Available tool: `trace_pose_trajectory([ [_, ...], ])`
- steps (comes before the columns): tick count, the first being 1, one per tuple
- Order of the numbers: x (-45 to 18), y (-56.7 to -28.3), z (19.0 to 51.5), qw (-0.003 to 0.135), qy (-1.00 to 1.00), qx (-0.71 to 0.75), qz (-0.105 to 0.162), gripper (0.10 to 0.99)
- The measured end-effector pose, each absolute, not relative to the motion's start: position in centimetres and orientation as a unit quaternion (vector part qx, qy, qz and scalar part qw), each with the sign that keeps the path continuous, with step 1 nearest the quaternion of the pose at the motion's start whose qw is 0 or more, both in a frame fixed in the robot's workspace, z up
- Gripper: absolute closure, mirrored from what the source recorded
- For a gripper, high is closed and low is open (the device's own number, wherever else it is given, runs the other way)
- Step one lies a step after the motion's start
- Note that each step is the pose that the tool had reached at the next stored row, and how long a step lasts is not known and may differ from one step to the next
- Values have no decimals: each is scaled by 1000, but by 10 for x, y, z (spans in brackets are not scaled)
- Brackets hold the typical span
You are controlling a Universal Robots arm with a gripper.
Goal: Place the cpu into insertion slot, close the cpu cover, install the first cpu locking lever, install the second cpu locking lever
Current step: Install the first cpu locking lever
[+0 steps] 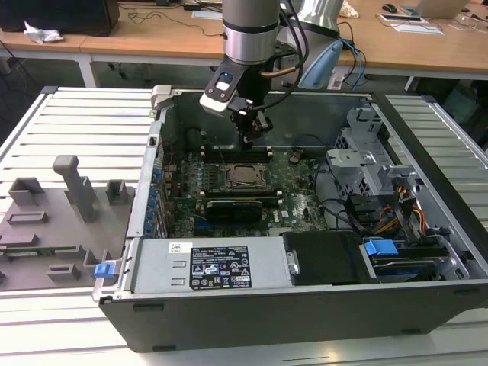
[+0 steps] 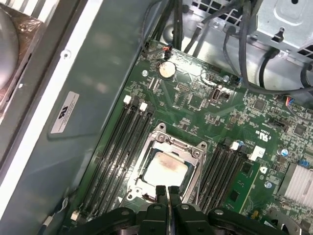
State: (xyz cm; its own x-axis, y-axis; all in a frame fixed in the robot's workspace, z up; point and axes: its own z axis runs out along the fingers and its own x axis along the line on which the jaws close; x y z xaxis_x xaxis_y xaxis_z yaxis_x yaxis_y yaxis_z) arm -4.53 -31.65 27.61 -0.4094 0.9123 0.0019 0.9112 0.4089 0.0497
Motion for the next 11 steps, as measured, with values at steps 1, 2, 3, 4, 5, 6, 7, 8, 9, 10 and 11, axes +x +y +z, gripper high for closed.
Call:
trace_pose_trajectory([
  [1, -45, -317, 276, 13, 842, 539, 21, 929],
  [2, -45, -317, 276, 13, 844, 535, 21, 929],
  [3, -45, -317, 276, 12, 846, 533, 22, 929],
  [4, -45, -317, 276, 12, 848, 529, 22, 929],
  [5, -45, -317, 276, 12, 850, 526, 22, 929],
  [6, -45, -317, 276, 12, 852, 523, 22, 929],
  [7, -45, -317, 276, 12, 854, 519, 22, 929],
  [8, -45, -317, 276, 12, 856, 517, 22, 929],
  [9, -45, -317, 276, 12, 857, 514, 22, 929],
  [10, -45, -317, 276, 12, 859, 512, 22, 929],
  [11, -45, -317, 276, 12, 861, 508, 22, 929],
])
